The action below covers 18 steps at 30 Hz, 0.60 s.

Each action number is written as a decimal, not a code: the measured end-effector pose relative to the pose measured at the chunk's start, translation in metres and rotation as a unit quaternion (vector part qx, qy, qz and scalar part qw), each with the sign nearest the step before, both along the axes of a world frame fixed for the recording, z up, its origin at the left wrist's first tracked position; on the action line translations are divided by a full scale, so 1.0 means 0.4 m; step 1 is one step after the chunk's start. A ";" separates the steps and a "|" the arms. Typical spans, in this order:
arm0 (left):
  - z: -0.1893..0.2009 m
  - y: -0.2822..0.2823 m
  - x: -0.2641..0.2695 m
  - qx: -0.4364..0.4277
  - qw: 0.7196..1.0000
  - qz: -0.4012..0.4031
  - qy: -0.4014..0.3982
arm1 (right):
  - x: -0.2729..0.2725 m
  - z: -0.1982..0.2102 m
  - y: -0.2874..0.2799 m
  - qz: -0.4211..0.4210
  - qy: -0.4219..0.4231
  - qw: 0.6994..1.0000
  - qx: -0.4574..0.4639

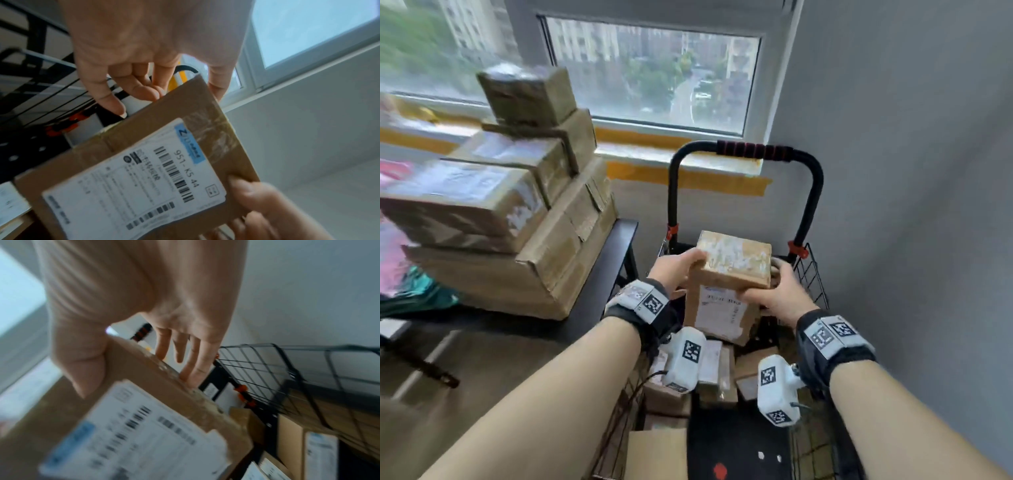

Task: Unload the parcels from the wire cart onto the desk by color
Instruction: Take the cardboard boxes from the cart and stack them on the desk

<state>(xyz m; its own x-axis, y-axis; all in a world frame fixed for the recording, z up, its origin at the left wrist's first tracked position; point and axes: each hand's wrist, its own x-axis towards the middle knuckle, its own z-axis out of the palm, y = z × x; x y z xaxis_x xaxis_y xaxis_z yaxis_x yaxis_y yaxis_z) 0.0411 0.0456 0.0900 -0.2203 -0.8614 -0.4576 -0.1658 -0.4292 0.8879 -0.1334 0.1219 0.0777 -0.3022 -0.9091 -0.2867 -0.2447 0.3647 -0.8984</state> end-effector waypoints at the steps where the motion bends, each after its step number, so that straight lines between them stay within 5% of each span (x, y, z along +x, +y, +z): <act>1: 0.038 0.011 0.019 -0.020 1.000 0.006 -0.002 | 0.021 0.026 0.007 0.016 -0.016 1.000 -0.015; 10: 0.259 0.128 0.221 -0.130 0.990 0.063 -0.001 | 0.201 0.204 -0.003 0.038 -0.100 0.987 -0.122; 18: 0.313 0.133 0.469 -0.181 0.971 0.138 -0.071 | 0.394 0.351 -0.054 -0.018 -0.184 0.962 -0.203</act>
<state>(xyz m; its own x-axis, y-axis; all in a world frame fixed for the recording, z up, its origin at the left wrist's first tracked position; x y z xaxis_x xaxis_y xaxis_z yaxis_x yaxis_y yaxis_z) 0.2285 0.0989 0.2152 0.0845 -0.9887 -0.1236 -0.2197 -0.1395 0.9656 0.0243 0.1004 0.2180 -0.2811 -0.9597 -0.0042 0.1234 -0.0318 -0.9918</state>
